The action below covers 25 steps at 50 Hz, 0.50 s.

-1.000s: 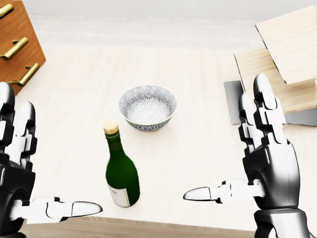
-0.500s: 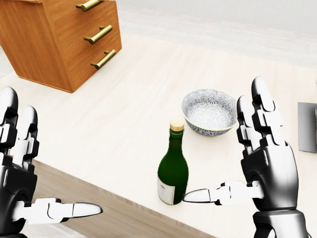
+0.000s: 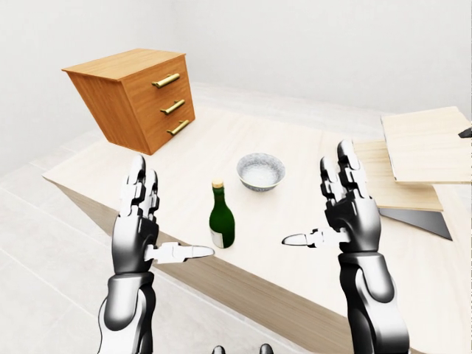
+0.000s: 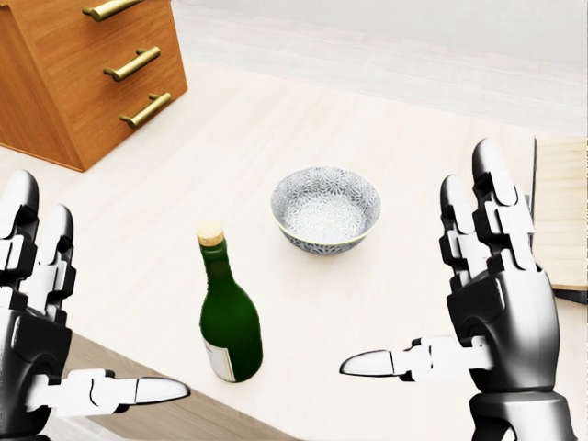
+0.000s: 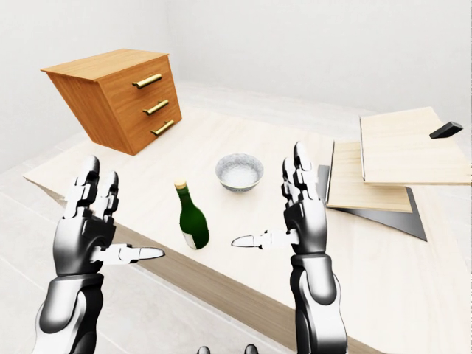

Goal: Put the wine bottle on the wine rack.

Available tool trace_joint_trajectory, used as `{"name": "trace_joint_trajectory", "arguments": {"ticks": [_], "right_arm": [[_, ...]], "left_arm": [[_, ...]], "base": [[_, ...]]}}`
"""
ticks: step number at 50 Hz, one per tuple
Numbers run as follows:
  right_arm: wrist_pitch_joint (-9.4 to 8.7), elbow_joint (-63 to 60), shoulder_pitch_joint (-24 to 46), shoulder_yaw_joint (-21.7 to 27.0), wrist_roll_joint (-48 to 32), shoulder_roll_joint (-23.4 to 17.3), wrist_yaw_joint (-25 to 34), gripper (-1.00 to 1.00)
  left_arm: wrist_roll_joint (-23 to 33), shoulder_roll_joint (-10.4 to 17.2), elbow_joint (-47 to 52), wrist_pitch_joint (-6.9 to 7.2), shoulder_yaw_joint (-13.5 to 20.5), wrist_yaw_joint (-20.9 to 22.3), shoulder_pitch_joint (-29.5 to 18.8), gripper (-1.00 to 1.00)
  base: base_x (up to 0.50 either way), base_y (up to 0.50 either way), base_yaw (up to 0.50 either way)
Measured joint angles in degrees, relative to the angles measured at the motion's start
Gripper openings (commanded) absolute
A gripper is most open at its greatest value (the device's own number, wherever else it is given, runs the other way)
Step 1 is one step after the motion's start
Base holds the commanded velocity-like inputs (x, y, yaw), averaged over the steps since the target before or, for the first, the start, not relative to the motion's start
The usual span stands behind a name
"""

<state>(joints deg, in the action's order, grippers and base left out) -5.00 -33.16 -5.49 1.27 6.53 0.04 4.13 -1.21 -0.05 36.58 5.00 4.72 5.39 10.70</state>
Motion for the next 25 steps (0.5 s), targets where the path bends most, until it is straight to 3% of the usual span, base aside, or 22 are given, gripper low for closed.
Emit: {"name": "trace_joint_trajectory", "arguments": {"ticks": [17,25], "right_arm": [[0.0,1.3,-0.3,-1.4,-0.9,-0.5,0.1,1.0],[0.0,1.4,-0.4,-2.2,-1.3,-0.3,0.5,1.0]], "left_arm": [[0.1,-0.2,-0.4,0.0,-0.1,0.0,0.6,1.0],[0.2,0.0,-0.3,0.0,0.1,0.0,1.0,1.0]], "base": [[0.0,0.0,0.0],[0.42,-0.26,0.0]]}}
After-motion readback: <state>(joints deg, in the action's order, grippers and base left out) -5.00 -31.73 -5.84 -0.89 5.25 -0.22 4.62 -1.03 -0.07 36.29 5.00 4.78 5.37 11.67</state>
